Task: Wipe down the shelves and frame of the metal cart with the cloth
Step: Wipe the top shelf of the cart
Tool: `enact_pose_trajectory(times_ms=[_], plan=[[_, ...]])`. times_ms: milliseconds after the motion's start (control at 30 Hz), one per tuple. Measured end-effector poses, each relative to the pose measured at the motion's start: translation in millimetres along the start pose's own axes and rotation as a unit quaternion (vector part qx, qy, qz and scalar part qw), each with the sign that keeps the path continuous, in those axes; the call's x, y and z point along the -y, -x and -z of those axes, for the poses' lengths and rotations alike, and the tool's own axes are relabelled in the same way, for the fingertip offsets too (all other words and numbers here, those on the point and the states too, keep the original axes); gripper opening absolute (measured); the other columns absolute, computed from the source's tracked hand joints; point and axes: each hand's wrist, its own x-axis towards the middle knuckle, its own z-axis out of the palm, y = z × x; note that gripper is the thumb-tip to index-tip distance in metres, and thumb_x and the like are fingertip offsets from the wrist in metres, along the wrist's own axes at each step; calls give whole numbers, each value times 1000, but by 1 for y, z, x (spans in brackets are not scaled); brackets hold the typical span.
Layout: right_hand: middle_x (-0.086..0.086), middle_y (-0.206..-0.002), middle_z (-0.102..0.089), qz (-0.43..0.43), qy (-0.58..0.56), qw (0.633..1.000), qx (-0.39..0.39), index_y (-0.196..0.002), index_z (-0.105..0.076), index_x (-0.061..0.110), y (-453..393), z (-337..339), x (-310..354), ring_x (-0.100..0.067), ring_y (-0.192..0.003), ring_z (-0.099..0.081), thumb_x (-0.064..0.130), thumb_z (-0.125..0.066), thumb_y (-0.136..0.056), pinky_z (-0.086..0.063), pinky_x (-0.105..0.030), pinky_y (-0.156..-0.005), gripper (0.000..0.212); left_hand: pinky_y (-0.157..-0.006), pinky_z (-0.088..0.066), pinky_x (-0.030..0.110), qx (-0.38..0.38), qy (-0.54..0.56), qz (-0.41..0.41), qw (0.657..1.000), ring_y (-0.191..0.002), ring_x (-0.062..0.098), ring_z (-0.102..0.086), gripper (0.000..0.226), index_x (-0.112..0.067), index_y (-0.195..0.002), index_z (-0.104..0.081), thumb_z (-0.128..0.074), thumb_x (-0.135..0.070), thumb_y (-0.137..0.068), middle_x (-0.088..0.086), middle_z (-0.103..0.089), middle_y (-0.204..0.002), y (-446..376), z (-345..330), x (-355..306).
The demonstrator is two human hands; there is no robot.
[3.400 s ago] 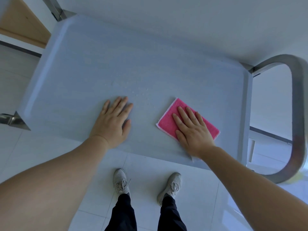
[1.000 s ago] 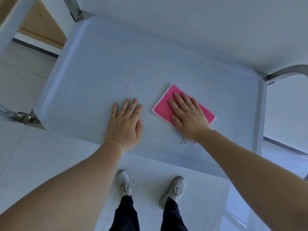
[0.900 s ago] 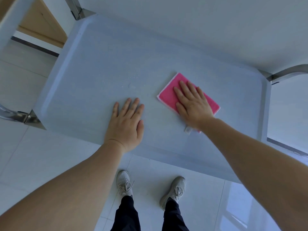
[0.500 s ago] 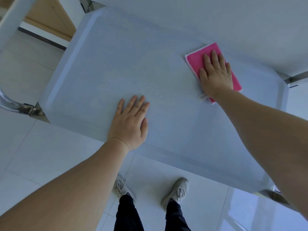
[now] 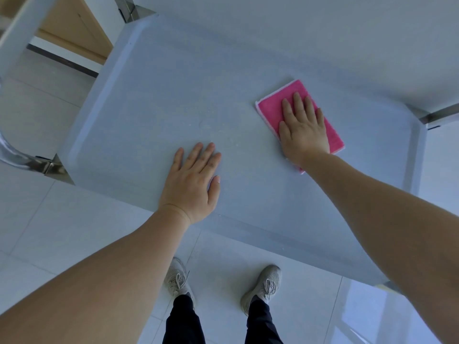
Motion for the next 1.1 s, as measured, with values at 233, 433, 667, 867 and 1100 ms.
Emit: enact_pose_trajectory(times_ms=[233,433,667,867,1100], plan=[[-3,-158,-1,117,24,991,53,-149,-7,25,75,-16,51,-25,-145,2,46,-11,-92,4,-43,-115,61,-111,-24,53,-18,18,8,1000,-134,27,-39,59,-6,-133,-47,-25,-38,-89,10,-47,-141,2,1,1],[2,-156,9,180,14,980,85,-148,2,28,144,-32,87,-23,-144,11,46,-12,-95,8,-44,-116,58,-110,-23,56,-36,44,2,998,-133,28,-41,59,-8,-130,-50,-29,-42,-88,12,-50,-139,3,-1,0],[7,-154,18,170,11,982,86,-145,12,33,149,-28,89,-17,-141,24,47,-6,-94,15,-41,-114,56,-110,-30,47,-97,213,50,971,-127,31,-46,54,-1,-127,-52,-34,-33,-88,16,-53,-134,2,14,8],[8,-153,22,167,25,981,97,-144,16,34,147,-26,89,-15,-139,27,48,-1,-93,19,-38,-113,56,-103,-37,48,-117,67,38,990,-114,38,-54,40,1,-116,-60,-43,-17,-85,20,-58,-125,4,34,80],[2,-155,18,208,46,972,98,-145,15,32,151,-26,109,-24,-141,22,46,-3,-95,13,-45,-114,55,-114,-10,51,-36,-27,55,998,-139,32,-27,58,-10,-138,-39,-28,-34,-86,13,-32,-150,7,30,109]])
